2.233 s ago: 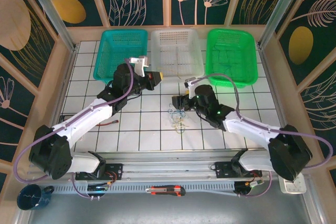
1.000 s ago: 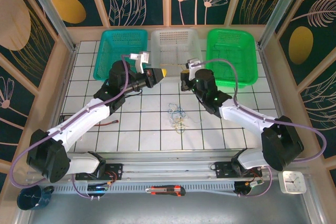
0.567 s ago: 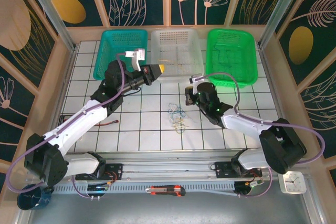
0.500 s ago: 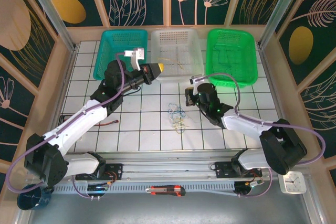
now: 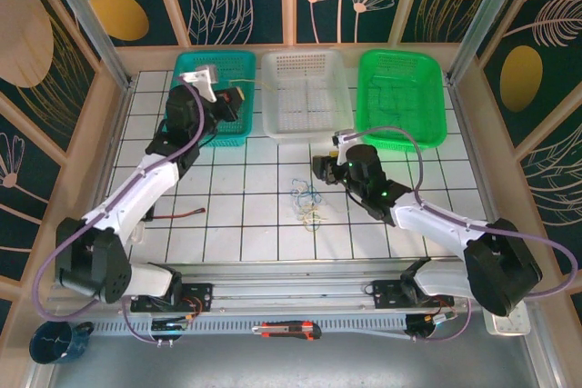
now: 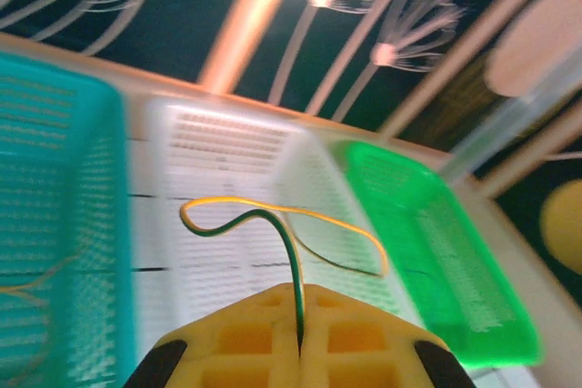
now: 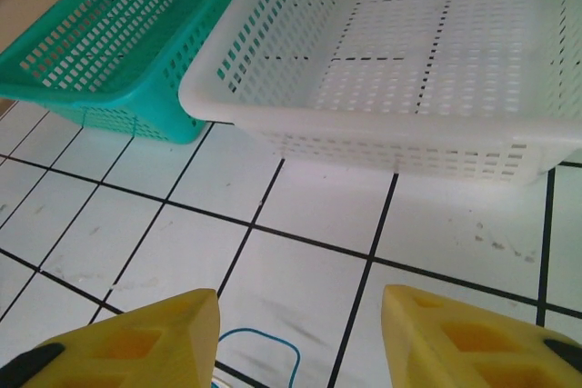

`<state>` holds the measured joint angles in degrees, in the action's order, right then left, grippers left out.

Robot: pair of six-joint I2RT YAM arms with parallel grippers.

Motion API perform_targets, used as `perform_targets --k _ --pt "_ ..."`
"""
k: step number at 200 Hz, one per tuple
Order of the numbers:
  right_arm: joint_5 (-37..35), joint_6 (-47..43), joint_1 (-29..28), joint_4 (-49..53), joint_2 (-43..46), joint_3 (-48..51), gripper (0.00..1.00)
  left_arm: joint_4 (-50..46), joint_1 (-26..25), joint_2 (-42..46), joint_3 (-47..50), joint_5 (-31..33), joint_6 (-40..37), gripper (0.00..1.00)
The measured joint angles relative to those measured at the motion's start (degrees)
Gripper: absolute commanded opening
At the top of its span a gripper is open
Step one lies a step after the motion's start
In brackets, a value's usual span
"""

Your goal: Untangle the cables

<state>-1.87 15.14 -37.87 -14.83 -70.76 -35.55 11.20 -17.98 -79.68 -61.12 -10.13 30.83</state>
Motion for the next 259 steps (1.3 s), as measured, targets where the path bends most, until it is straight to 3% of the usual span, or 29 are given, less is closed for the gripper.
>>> perform_targets --k 37,71,93,130,179,215,259 --pt "2.0 2.8 -0.1 3.3 0.9 0.0 0.54 -1.2 7.8 -8.2 -3.8 0.4 -1.6 0.00" --pt "2.8 5.1 -0.6 4.9 3.3 1.5 0.55 -2.3 12.0 -16.9 -9.6 1.7 -3.8 0.00" --pt "2.8 6.4 -1.0 6.2 4.5 2.6 0.55 -4.0 13.2 -22.6 -14.4 2.8 -6.0 0.16" --pt "2.6 8.0 -1.2 8.9 5.8 3.4 0.59 -7.6 14.0 -27.1 -19.0 3.3 -9.3 0.62" --pt "0.1 10.7 -1.2 12.7 7.3 3.4 0.64 -8.8 14.0 -25.6 -20.5 1.2 -10.0 0.98" --pt "-1.8 15.6 -1.2 16.7 8.1 3.4 0.68 -6.5 14.0 -19.7 -16.6 -5.0 -7.7 0.99" --pt "-2.6 23.5 -0.9 20.2 11.6 5.2 0.68 4.6 12.5 -7.4 -0.7 -10.7 -0.9 0.99"
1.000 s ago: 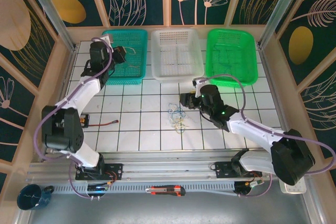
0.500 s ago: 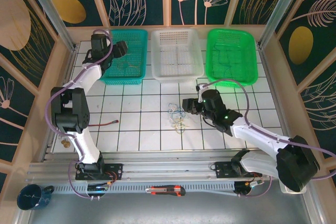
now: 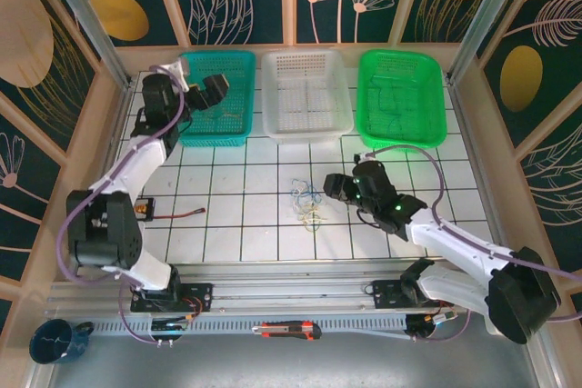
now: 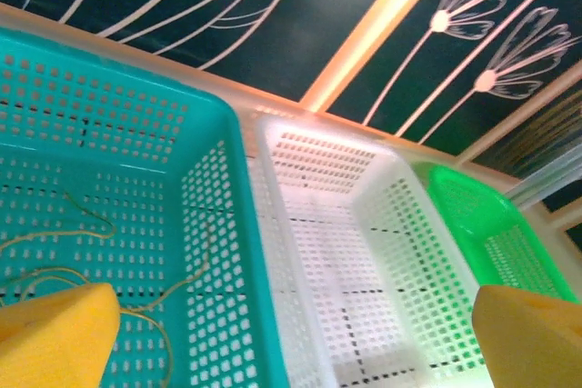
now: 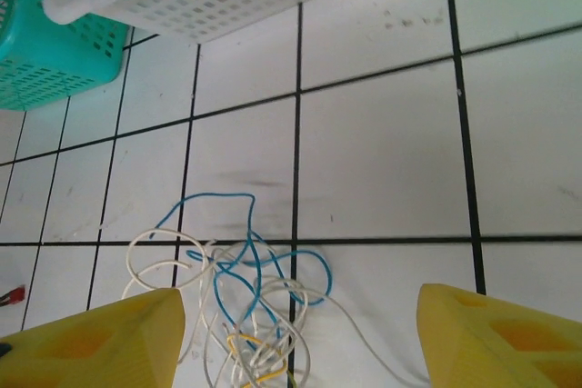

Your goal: Untangle the cables

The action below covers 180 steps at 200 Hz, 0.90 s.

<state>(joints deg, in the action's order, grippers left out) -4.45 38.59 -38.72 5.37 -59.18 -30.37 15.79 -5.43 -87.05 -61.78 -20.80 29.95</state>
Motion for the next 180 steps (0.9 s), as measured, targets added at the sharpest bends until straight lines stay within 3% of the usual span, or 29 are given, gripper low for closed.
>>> perform_targets --k 64,99,144,180 --pt "0.9 9.0 2.8 4.2 0.6 4.7 0.67 5.2 -14.6 13.2 15.2 4.0 3.9 0.99" --pt "2.0 11.9 3.1 4.2 0.6 8.1 0.60 5.9 -20.3 16.0 19.6 7.0 6.0 0.99" --pt "3.2 13.7 3.1 2.1 0.4 10.5 0.47 7.4 -24.0 16.1 22.1 8.0 7.9 0.99" --pt "3.5 13.9 3.2 -0.4 -1.0 10.5 0.45 8.5 -24.2 15.7 23.1 8.0 9.2 0.99"
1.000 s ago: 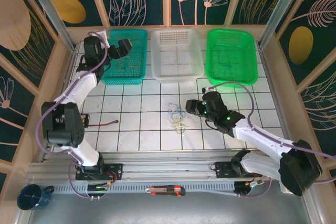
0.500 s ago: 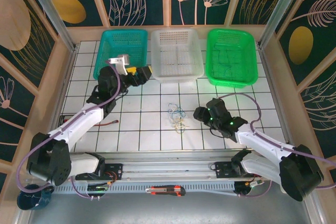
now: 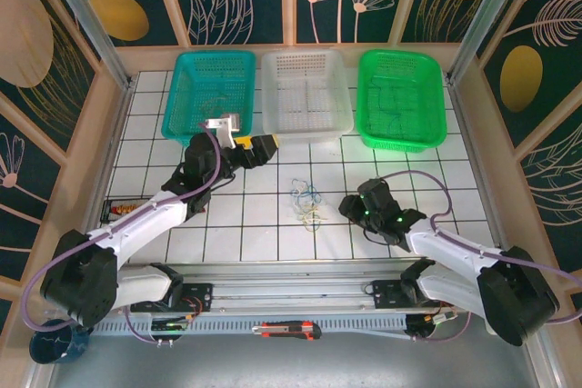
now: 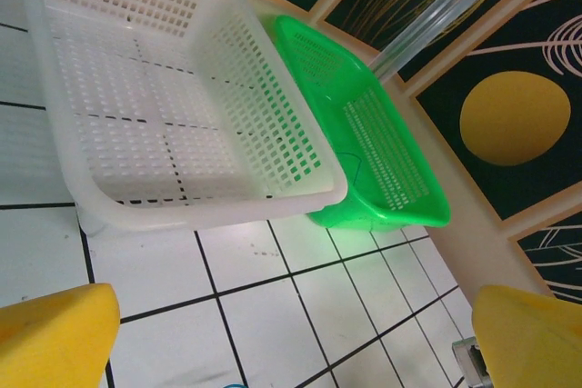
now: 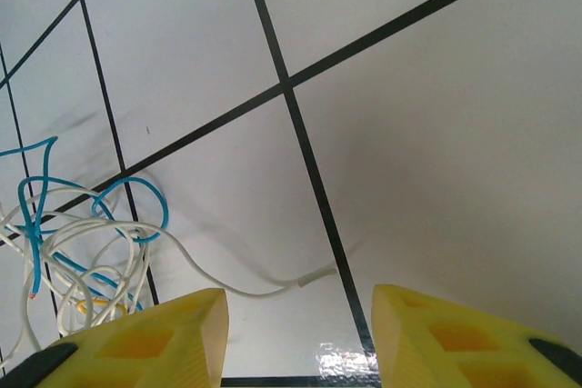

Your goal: Untangle the cables

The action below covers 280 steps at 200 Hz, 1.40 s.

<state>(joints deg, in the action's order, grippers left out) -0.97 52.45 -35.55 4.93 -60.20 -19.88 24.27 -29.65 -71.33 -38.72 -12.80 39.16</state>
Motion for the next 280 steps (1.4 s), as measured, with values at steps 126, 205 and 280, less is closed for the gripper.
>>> perform_targets --k 126,205,280 --pt "-0.5 -5.1 0.0 -3.0 -5.2 -3.4 0.00 1.7 0.0 -0.5 0.2 1.9 0.6 0.99" --pt "-0.4 -17.1 0.3 -1.1 -5.2 -22.4 0.00 7.8 0.0 0.0 5.7 0.1 -1.6 0.99" --pt "5.8 -23.5 0.6 -0.5 -9.5 -36.6 0.00 9.4 -0.2 1.1 6.9 -8.0 -12.1 0.99"
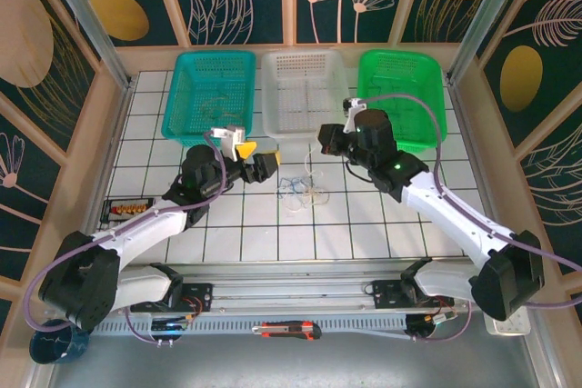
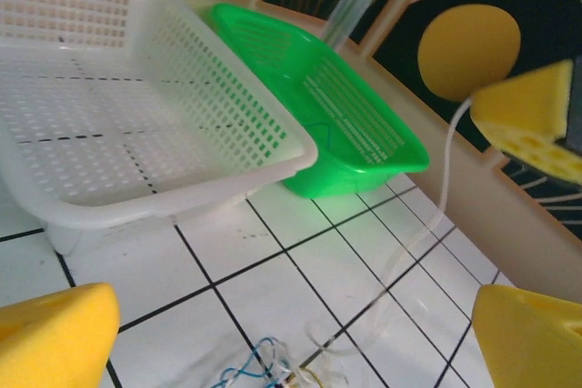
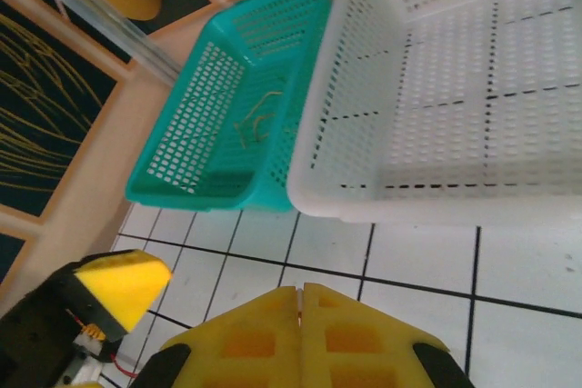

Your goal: Untangle the cables

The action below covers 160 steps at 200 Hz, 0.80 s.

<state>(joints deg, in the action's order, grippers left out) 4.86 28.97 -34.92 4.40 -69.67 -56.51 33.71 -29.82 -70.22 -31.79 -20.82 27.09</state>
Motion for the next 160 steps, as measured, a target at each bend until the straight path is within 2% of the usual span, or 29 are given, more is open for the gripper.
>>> perform_targets --k 74,126,145,160 --pt "3.4 -0.1 -0.3 0.0 -0.3 -2.3 0.00 4.0 -6.6 -6.5 -0.4 -2.8 -3.3 0.99" --pt "4.2 0.0 -1.9 0.1 -0.3 -3.0 0.00 6.8 -9.0 -12.7 -6.3 -2.6 -4.0 0.98" --pt "4.3 0.1 -2.6 0.0 -0.3 -4.0 0.00 8.7 -9.2 -14.6 -8.2 -2.0 -3.9 0.95" --pt "4.6 0.3 -3.1 0.0 -0.3 -4.7 0.00 10.3 -9.2 -16.0 -9.0 -1.2 -3.7 0.86"
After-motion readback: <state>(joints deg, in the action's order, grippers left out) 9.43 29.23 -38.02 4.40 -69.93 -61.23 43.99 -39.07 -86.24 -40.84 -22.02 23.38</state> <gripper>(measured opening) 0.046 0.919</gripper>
